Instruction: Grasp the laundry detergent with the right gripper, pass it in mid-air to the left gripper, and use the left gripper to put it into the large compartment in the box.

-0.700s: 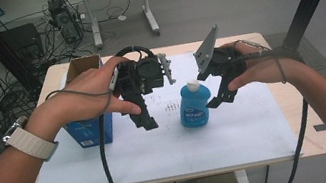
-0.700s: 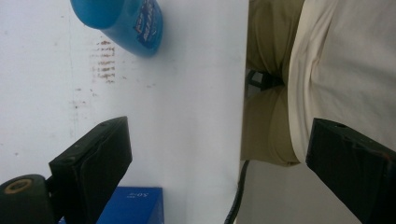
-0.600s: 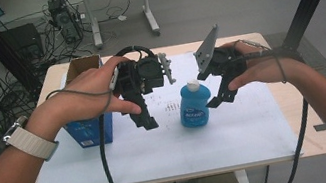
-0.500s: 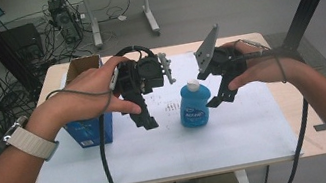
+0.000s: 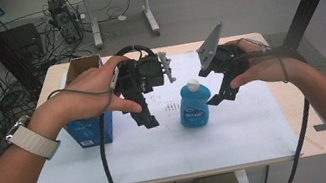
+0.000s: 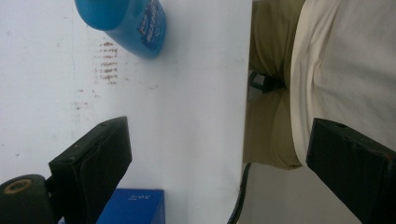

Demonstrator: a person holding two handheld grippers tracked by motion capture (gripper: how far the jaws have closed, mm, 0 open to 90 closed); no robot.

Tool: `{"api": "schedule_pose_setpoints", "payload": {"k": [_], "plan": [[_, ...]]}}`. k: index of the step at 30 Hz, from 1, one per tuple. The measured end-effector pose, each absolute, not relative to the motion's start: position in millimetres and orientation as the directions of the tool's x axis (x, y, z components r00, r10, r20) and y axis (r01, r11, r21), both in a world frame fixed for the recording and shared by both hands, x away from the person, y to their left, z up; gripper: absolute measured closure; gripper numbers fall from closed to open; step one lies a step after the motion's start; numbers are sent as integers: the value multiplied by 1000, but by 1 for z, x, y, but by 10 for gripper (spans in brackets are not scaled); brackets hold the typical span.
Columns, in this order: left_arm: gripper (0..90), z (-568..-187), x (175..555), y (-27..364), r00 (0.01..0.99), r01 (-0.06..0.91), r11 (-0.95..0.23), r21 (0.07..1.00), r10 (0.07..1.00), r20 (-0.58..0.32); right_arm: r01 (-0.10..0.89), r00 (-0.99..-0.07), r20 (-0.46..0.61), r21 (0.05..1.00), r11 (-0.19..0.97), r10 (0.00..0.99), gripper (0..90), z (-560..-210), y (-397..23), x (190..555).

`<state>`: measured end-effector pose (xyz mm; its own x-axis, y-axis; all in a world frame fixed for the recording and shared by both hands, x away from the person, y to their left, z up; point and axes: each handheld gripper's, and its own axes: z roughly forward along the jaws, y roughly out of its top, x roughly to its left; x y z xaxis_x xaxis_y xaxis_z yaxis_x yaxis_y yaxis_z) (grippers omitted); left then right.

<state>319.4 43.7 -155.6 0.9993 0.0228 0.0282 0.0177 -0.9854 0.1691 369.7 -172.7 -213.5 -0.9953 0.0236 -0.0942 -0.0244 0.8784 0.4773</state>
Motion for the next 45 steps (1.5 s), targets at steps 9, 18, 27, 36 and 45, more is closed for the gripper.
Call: {"api": "schedule_pose_setpoints", "payload": {"k": [9,18,27,36,45], "plan": [[72,-157,321,43,999,17,-984,177,24,37,-17,-994,-101,486,874,37,96,-217,-177,370],[72,-160,323,40,999,8,-983,185,17,44,-5,-990,-122,498,867,64,83,-223,-182,374],[72,-162,326,39,998,1,-983,184,11,54,12,-988,-123,520,854,89,75,-232,-186,378],[73,-165,329,38,998,0,-981,192,11,55,39,-985,-118,546,837,123,74,-244,-191,384],[73,-173,331,33,999,-2,-982,191,8,47,55,-984,-112,555,830,140,71,-251,-196,387]]}}
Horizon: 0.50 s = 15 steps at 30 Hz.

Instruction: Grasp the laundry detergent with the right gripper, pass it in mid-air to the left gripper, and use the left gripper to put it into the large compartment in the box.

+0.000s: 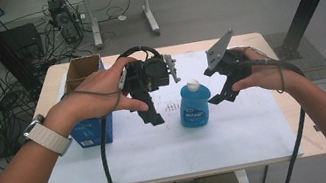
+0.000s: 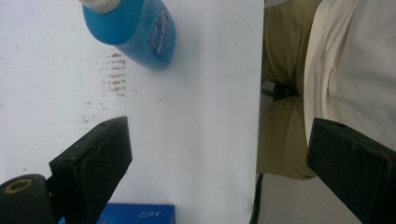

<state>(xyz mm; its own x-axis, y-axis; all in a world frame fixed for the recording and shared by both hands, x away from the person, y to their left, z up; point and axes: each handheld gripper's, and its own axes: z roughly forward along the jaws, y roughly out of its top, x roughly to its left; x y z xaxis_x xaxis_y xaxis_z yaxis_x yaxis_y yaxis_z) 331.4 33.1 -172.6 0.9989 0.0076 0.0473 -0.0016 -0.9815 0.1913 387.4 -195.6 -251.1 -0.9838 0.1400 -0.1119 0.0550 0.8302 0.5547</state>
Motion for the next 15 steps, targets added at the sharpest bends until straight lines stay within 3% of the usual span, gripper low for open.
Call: {"api": "schedule_pose_setpoints", "payload": {"k": [15], "plan": [[75,-200,338,32,999,7,-986,169,15,45,56,-982,-118,571,819,150,65,-261,-198,392]]}}
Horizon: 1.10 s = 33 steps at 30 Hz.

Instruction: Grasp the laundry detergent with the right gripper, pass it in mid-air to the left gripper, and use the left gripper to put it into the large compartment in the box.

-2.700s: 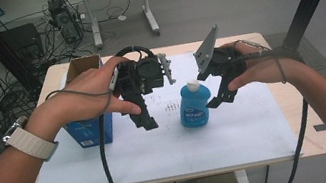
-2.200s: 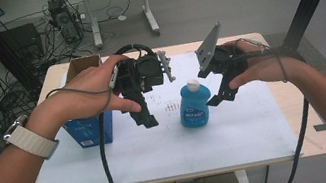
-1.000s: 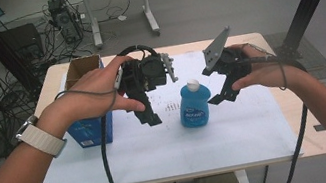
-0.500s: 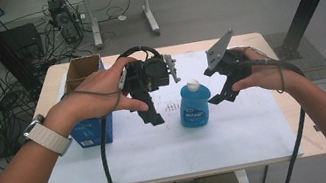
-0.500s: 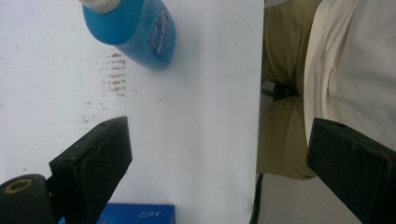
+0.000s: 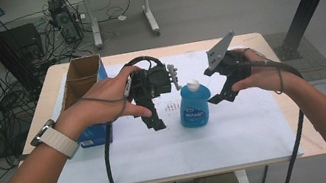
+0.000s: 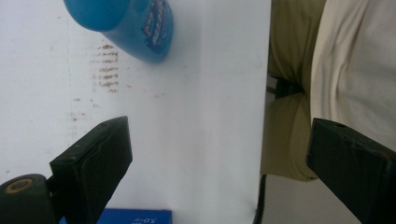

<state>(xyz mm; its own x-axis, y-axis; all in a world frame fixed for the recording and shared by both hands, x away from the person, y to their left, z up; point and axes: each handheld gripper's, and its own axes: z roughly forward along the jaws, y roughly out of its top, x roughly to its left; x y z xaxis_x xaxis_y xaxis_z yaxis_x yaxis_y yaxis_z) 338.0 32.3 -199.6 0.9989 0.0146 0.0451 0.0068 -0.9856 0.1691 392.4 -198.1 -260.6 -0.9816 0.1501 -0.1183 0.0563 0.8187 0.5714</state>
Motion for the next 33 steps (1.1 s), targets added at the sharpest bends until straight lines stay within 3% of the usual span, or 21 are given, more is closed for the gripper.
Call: {"api": "schedule_pose_setpoints", "payload": {"k": [33], "plan": [[76,-205,338,30,999,1,-983,182,11,53,71,-981,-104,588,806,162,65,-278,-200,400]]}}
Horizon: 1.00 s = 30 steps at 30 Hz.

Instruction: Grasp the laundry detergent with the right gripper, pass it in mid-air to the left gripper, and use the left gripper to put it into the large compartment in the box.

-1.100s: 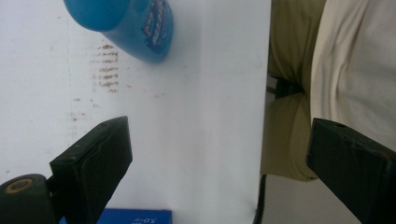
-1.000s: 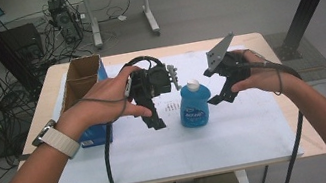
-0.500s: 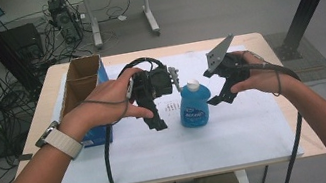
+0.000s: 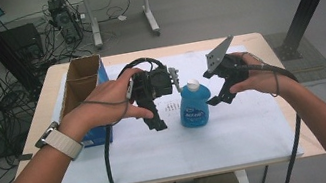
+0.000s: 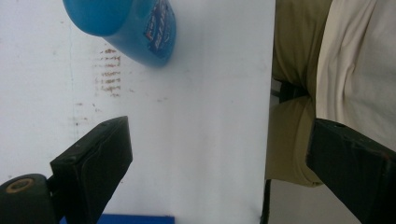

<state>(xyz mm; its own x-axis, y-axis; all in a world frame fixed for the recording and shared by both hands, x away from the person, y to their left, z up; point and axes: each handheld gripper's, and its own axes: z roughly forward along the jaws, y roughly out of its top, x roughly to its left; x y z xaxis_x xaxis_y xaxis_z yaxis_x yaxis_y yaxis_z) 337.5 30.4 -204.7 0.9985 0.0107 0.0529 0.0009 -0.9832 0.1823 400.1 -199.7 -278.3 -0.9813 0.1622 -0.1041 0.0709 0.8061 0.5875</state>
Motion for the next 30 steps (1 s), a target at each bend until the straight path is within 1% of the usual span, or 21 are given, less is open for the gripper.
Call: {"api": "schedule_pose_setpoints", "payload": {"k": [30], "plan": [[76,-205,339,31,998,6,-983,185,17,56,61,-981,-99,655,753,165,59,-306,-201,406]]}}
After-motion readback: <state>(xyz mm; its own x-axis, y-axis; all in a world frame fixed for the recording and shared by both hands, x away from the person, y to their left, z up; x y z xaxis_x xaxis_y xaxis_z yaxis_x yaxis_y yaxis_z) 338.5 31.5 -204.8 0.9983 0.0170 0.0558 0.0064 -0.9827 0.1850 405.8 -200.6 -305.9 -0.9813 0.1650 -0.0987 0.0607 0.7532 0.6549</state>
